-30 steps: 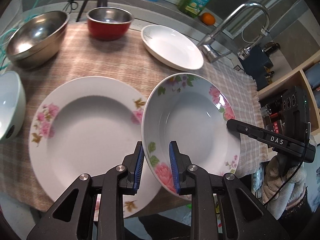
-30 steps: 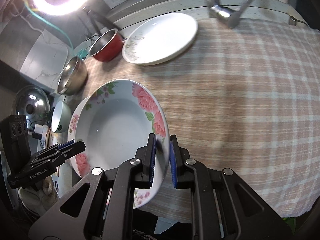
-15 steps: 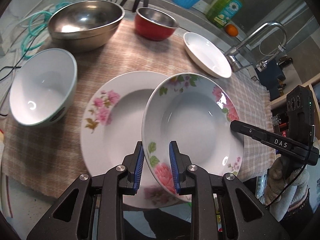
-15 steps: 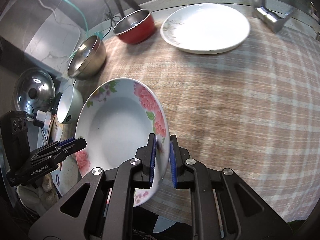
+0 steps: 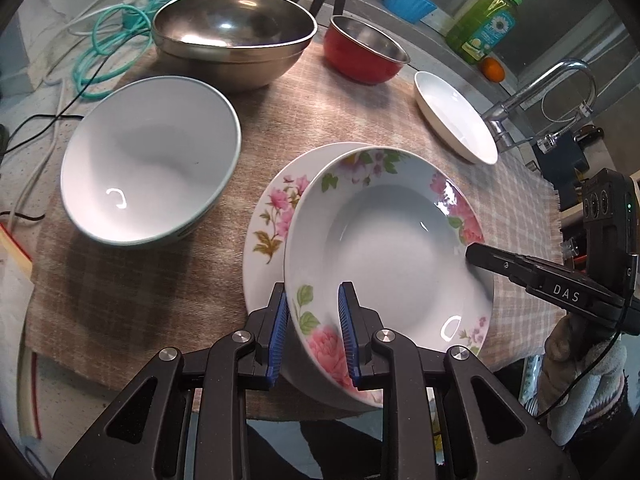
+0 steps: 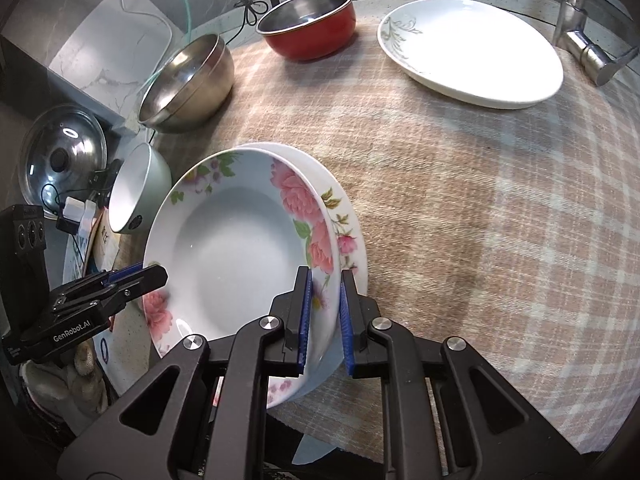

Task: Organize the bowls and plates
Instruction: 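Lower the rose-patterned plate onto the pink-flower plate and open the left gripper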

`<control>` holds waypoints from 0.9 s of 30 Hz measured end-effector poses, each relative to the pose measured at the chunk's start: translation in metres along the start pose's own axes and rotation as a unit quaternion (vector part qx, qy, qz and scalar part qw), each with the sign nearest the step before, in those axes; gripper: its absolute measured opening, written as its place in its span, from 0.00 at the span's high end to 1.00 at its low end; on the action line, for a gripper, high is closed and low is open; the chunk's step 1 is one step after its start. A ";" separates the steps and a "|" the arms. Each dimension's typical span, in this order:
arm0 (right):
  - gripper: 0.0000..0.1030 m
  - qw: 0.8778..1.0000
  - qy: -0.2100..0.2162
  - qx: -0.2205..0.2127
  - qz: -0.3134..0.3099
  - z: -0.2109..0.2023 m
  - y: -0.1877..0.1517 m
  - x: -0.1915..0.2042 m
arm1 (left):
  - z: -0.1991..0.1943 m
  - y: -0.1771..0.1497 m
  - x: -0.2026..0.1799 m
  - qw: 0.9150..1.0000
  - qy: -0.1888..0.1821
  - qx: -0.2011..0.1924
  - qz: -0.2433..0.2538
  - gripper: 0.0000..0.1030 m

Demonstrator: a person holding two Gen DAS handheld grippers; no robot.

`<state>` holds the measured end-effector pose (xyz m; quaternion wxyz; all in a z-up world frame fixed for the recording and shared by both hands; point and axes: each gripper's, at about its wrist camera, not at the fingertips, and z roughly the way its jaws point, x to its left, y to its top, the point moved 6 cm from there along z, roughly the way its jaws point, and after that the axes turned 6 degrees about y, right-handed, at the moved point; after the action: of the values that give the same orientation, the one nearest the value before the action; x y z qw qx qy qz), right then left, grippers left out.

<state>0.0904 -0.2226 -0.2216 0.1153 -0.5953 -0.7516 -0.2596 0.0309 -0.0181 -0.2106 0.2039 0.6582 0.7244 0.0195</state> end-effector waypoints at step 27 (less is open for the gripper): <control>0.82 0.997 -0.067 0.009 -0.046 0.007 0.003 0.011 | 0.007 0.003 -0.002 0.997 0.040 0.006 0.060 0.79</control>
<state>0.0911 -0.2088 -0.2216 0.0582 -0.5755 -0.7861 -0.2178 0.0363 -0.0212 -0.2154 0.1696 0.7006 0.6910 0.0539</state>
